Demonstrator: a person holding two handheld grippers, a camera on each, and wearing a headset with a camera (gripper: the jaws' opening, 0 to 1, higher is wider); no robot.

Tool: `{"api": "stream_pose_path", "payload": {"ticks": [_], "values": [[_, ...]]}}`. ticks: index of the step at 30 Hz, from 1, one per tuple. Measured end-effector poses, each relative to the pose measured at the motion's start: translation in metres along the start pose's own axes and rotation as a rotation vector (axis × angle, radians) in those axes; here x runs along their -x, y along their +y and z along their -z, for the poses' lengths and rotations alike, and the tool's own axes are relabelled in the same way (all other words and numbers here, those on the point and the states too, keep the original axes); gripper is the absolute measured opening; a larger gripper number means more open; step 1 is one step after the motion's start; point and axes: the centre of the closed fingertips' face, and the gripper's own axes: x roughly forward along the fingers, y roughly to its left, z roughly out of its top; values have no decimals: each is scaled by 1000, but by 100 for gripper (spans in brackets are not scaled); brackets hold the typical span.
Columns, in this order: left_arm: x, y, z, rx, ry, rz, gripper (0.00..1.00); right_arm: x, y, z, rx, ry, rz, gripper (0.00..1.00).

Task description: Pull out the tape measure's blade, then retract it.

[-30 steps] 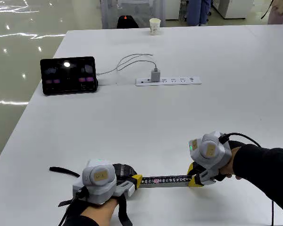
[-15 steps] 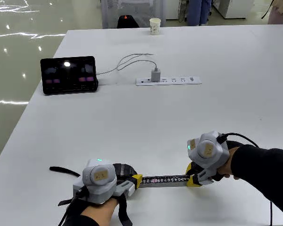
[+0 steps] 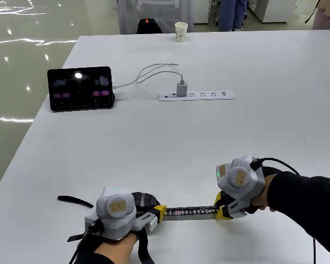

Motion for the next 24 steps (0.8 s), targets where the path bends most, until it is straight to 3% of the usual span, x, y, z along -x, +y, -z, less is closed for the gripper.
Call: {"api": "stream_pose_path", "payload": {"ticks": [24], "values": [[0,0,0,2,0,1,61,-4,0,-8,-4,-7,3,12]]}}
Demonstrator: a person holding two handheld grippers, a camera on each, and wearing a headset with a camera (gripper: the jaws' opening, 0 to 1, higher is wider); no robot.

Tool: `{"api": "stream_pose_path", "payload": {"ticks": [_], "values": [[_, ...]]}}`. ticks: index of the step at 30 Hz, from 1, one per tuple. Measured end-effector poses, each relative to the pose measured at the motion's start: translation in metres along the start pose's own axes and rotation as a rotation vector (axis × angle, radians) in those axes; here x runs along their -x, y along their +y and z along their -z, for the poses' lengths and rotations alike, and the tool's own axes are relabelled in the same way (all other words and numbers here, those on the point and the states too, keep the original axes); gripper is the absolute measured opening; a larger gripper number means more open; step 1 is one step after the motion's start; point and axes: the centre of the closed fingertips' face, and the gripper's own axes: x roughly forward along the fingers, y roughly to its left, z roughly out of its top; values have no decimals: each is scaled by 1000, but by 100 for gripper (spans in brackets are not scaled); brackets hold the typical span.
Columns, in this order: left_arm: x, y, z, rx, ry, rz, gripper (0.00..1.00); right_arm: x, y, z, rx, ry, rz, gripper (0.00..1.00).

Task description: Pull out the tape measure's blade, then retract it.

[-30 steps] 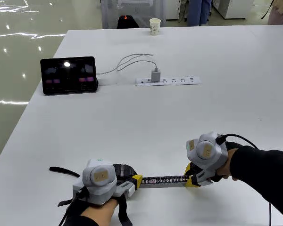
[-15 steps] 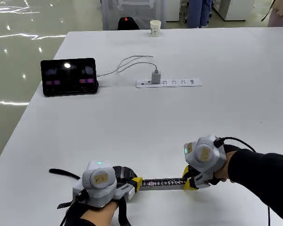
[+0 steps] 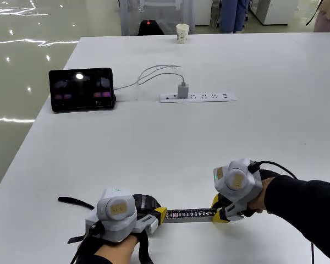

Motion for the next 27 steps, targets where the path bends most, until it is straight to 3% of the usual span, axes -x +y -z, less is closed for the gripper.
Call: {"api": "stream_pose_path", "payload": {"ticks": [27], "values": [[0,0,0,0,-1,2,61,-4,0,-10,15,-18,5,12]]}}
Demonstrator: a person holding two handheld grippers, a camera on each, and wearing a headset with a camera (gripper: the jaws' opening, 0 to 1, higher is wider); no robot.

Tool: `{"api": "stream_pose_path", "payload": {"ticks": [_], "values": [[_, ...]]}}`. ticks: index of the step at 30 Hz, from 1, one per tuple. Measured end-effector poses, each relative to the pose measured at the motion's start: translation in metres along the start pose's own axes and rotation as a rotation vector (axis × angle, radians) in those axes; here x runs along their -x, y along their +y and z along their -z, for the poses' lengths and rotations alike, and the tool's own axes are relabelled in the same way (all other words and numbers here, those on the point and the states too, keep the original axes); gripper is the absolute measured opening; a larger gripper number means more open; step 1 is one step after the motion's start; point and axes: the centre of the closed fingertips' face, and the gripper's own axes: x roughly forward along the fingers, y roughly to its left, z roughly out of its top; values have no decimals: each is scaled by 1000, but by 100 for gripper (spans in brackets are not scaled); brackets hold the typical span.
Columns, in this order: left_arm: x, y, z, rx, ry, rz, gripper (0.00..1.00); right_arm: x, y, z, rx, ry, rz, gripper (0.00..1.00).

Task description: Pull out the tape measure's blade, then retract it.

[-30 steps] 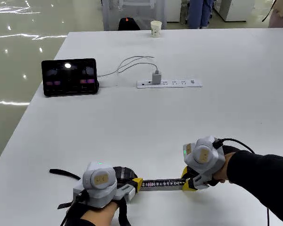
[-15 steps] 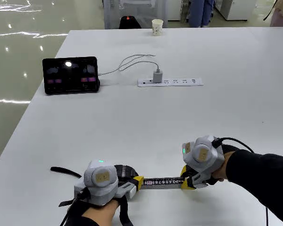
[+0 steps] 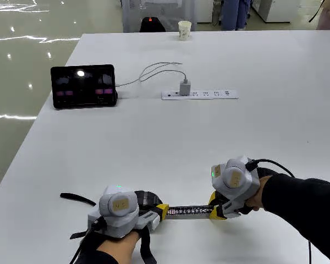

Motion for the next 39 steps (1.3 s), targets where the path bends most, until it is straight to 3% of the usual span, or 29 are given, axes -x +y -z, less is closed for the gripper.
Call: {"api": "stream_pose_path", "payload": {"ticks": [39], "values": [[1,0,0,0,-1,3,61,-6,1,-12,-2,-8,-4,12]]}}
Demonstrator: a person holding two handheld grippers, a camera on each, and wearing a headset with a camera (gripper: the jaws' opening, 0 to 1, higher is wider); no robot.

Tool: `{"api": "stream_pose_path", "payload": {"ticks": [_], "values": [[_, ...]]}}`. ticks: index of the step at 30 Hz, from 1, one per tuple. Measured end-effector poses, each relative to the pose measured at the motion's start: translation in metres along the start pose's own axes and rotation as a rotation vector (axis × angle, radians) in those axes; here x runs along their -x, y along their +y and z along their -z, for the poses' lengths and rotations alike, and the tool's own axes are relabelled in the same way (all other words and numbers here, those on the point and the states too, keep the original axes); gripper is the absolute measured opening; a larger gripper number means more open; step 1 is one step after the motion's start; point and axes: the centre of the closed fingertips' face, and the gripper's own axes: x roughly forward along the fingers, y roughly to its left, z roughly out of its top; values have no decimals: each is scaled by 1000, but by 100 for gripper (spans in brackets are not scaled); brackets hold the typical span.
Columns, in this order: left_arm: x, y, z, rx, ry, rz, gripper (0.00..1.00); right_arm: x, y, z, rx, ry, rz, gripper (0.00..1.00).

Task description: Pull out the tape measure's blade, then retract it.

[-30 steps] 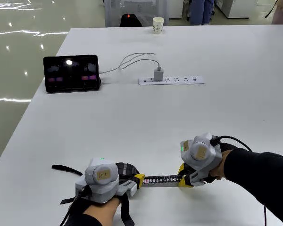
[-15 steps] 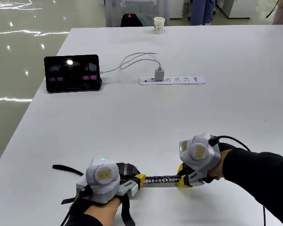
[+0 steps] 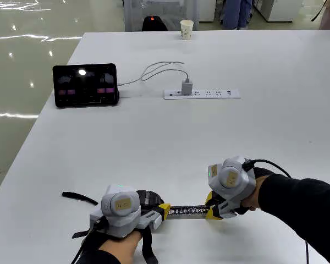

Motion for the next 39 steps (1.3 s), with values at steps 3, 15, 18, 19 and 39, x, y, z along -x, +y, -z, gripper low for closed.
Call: {"api": "stream_pose_path", "payload": {"ticks": [3,15,18,19,39], "values": [[0,0,0,0,0,0,61,0,0,-1,-3,0,-1,12],[0,0,0,-3,-3,2,61,-3,0,-6,-8,-29,-11,12],[0,0,0,-4,-4,3,61,-4,0,-7,-14,-33,-12,12],[0,0,0,-4,-4,3,61,-5,0,-8,-17,-33,-12,12],[-2,1,0,0,-2,6,61,-10,1,-22,-8,-66,-16,12]]}}
